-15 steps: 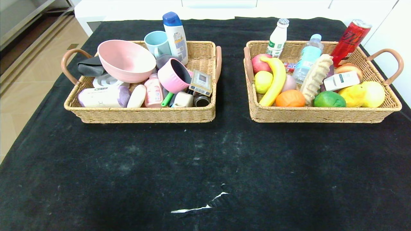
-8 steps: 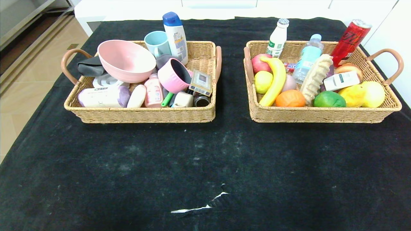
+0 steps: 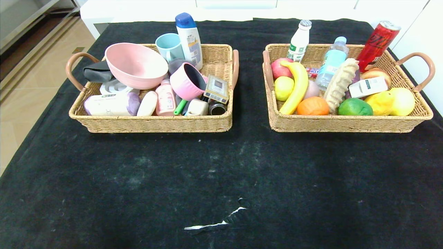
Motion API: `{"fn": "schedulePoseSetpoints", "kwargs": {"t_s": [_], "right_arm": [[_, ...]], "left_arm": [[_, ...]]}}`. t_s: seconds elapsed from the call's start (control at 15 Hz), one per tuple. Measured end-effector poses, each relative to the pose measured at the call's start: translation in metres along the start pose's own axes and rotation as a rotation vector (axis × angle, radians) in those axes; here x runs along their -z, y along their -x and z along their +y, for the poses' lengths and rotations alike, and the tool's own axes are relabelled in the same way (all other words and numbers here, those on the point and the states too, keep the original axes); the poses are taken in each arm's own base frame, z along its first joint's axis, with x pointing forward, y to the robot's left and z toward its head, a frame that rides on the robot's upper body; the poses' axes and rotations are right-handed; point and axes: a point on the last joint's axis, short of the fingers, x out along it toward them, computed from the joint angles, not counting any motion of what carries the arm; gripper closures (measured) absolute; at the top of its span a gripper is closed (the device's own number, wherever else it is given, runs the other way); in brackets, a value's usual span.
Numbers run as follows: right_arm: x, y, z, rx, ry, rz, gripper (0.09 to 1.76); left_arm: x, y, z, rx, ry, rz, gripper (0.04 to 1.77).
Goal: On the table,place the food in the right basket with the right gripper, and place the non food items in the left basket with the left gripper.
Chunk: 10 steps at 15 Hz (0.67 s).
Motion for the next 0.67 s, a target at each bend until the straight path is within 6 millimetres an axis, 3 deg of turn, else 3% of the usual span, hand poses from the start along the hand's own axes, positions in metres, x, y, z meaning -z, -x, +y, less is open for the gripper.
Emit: {"fn": "schedulePoseSetpoints", "kwargs": {"t_s": [0.27,0.67], "right_arm": [[0.021,-0.004,0.0,0.052,0.041,0.087,0.15],[0.024,-0.004,0.0,0.075,-0.084,0.108,0.15]], "left_arm": [[0.022,-0.007,-0.001,0.001,-0.007,0.07,0.09],[0.026,-0.008,-0.001,0.0,0.004,0.083,0.09]]}}
